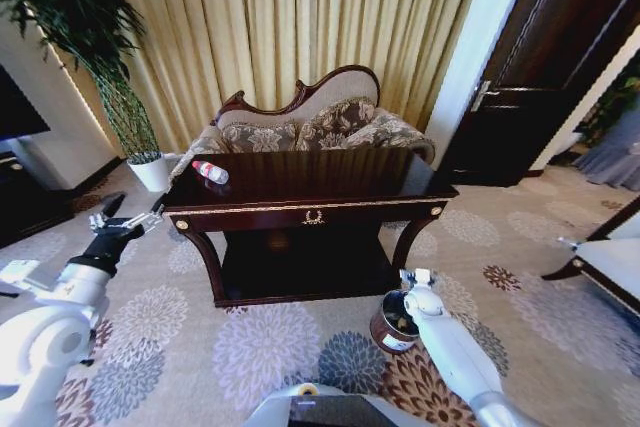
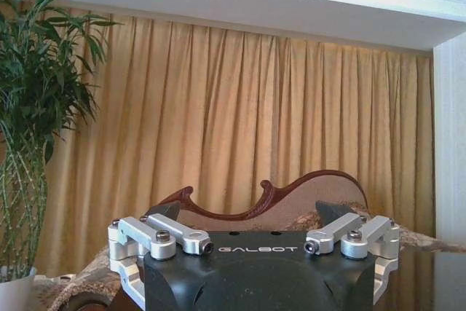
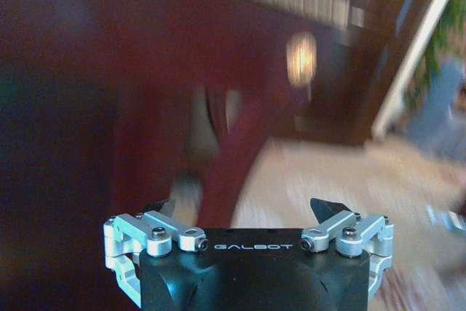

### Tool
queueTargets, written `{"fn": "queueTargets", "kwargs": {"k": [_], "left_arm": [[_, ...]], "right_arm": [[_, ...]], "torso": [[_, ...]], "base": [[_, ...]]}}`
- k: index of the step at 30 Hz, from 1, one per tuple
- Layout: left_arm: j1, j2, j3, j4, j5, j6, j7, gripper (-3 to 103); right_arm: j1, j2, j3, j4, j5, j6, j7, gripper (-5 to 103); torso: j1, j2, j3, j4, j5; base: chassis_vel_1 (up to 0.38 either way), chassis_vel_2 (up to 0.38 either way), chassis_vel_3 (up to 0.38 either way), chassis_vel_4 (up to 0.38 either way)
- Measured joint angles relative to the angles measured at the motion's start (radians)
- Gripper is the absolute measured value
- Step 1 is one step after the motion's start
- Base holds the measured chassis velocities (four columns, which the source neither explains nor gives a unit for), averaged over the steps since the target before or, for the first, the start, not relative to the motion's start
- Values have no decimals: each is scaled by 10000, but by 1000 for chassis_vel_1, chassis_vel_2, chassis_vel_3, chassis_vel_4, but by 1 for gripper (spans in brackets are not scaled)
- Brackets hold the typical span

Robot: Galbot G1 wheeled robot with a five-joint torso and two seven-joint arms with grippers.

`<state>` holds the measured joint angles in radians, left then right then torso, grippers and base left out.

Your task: Move to the front of the table and place the trash on the table into the trash bin.

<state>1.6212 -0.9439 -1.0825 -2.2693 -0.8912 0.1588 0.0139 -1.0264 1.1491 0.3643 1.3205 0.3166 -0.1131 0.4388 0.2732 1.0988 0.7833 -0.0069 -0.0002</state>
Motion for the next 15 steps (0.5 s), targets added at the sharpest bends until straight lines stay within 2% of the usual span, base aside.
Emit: {"fn": "queueTargets", "kwargs": {"k": [2,3,4,5,6,12,15], "left_arm": [[6,1,13,3,150,-98,-8,100],[6,1,13,3,150,-98,-8,100],[-3,7,24,-8,177,-109,-42,100],[-3,7,24,-8,177,-109,-42,100],[-38,16,70,-43,191,-106,-123,100],[-122,48,182,-186,115,143,-436,100],[-136,93,78,-216,-4,338,-509,100]], "right_arm": [[-275,-35,37,1163,-140,535,-362,100],[-275,-35,37,1163,-140,535,-362,100],[-447,-55,-32,2165,-53,606,-688,100],[-447,-55,-32,2165,-53,606,-688,100],[-535,-64,-153,2956,111,543,-904,100],[-435,-230,-695,5420,1161,-291,-954,100],[-293,-519,-839,6589,1931,-975,-746,100]], "torso": [[0,-1,0,-2,1],[0,-1,0,-2,1],[-1,0,-1,-1,0],[-1,0,-1,-1,0],[-1,0,-1,0,2],[0,0,-1,1,0],[-1,0,-1,0,2]], "base": [[0,0,0,0],[0,0,0,0],[0,0,0,0],[0,0,0,0],[0,0,0,0],[0,0,0,0],[0,0,0,0]]}}
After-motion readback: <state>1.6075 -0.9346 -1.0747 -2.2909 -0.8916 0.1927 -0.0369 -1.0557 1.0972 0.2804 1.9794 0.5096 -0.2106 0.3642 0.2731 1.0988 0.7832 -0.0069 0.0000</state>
